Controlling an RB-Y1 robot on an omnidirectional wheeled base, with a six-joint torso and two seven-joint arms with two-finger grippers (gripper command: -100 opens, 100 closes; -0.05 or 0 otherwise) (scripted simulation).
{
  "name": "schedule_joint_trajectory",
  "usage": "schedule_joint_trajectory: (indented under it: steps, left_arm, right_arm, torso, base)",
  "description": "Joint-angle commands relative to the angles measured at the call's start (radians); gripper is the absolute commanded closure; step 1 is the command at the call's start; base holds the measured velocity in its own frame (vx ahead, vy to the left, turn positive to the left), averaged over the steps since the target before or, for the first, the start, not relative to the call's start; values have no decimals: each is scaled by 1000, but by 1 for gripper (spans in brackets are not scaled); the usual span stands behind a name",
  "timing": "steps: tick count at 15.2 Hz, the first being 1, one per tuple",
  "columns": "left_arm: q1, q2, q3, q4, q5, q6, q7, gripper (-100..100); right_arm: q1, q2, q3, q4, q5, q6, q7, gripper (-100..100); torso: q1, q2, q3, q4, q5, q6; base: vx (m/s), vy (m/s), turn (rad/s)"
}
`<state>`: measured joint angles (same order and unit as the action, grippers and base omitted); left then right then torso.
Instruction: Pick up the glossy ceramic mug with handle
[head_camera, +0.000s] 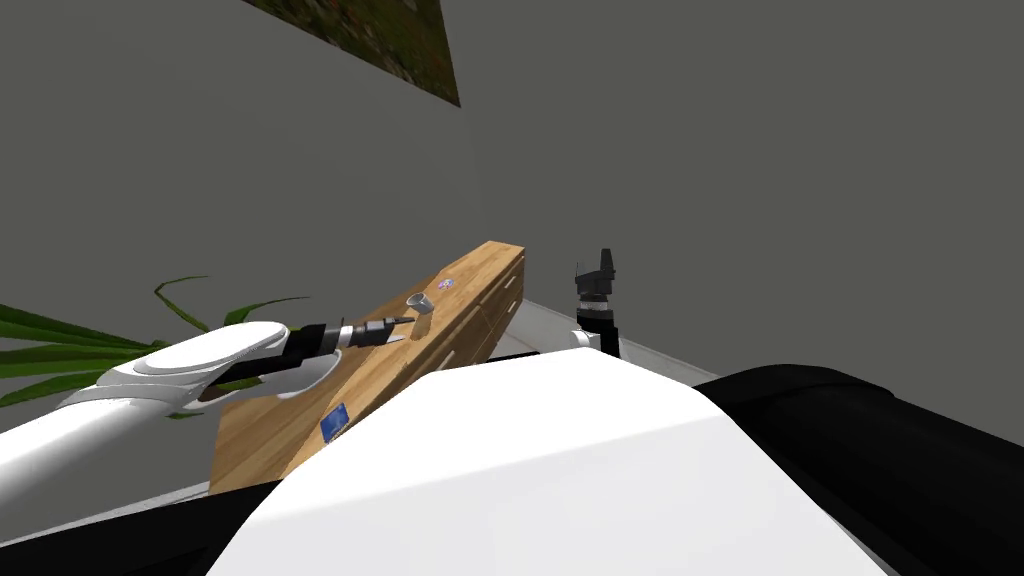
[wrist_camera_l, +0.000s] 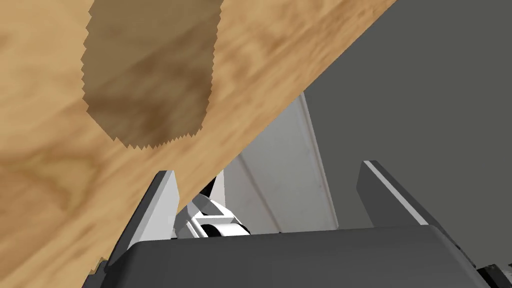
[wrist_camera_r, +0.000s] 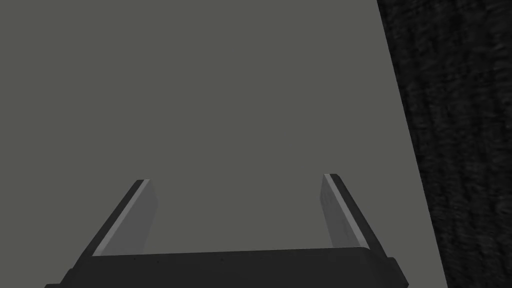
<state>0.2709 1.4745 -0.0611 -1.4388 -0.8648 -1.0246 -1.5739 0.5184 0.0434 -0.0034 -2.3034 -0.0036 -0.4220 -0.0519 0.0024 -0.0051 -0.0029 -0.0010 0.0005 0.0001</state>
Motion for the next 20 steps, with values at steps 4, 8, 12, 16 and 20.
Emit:
schedule_joint_trajectory:
  steps: [4,8,12,16,20]
  left_arm:
    - [-9,52,-11,44,-37,-24,-87,-100]
    - [-17,133,-27,118,-94,-64,-179,-100]
    - [-19,167,-37,152,-121,-83,-259,-100]
    - [-19,196,-48,184,-146,-100,-323,-100]
    - [-13,238,-73,239,-191,-132,-412,-100]
  right_arm:
    - [0,0,0,0,0,0,0,0]
    - [0,0,0,0,0,0,0,0]
    - [0,0,0,0,0,0,0,0]
    - [0,0,0,0,0,0,0,0]
    - [0,0,0,0,0,0,0,0]
  torso:
    - [0,-1,0,0,0,0]
    - [0,-1,0,0,0,0]
    - [0,-2,-1,0,0,1]
    - [-1,-2,-1,0,0,1]
    - [-1,-1,-1,0,0,0]
  base:
    - [23,16,-173]
    - [25,13,-246]
    - [34,18,-222]
    - [31,17,-182]
    - [34,16,-201]
